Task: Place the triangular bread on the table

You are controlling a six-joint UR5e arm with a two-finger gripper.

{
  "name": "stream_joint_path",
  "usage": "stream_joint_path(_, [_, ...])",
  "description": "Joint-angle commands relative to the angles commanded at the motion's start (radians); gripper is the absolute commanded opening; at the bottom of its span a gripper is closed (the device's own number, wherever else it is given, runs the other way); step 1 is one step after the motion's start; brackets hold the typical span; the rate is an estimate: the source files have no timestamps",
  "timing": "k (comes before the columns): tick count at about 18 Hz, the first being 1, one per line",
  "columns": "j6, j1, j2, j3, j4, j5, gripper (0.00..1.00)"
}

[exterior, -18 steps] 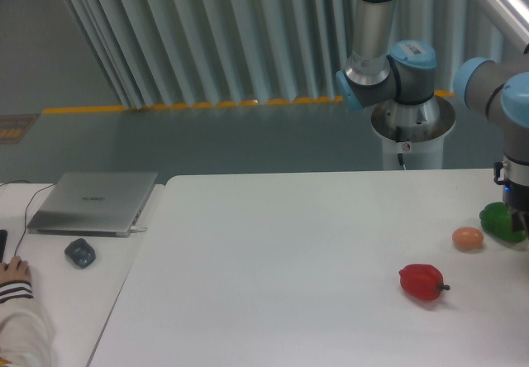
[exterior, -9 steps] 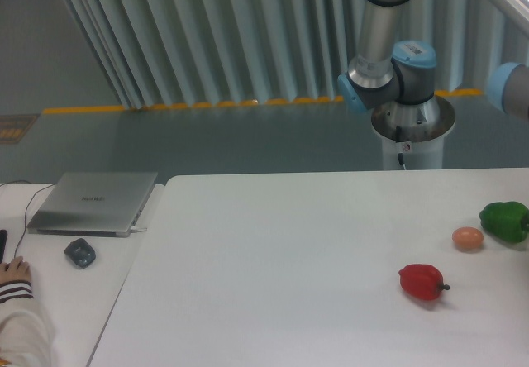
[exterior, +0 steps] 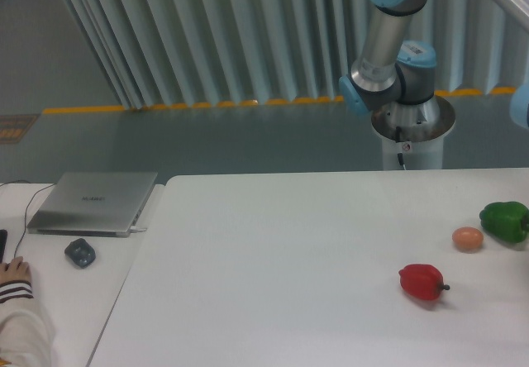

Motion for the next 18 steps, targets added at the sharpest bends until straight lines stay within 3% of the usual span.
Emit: stream_joint_path(18, [-0.054, 0.021, -0.055, -0.017, -0.002, 0.012, 1.00])
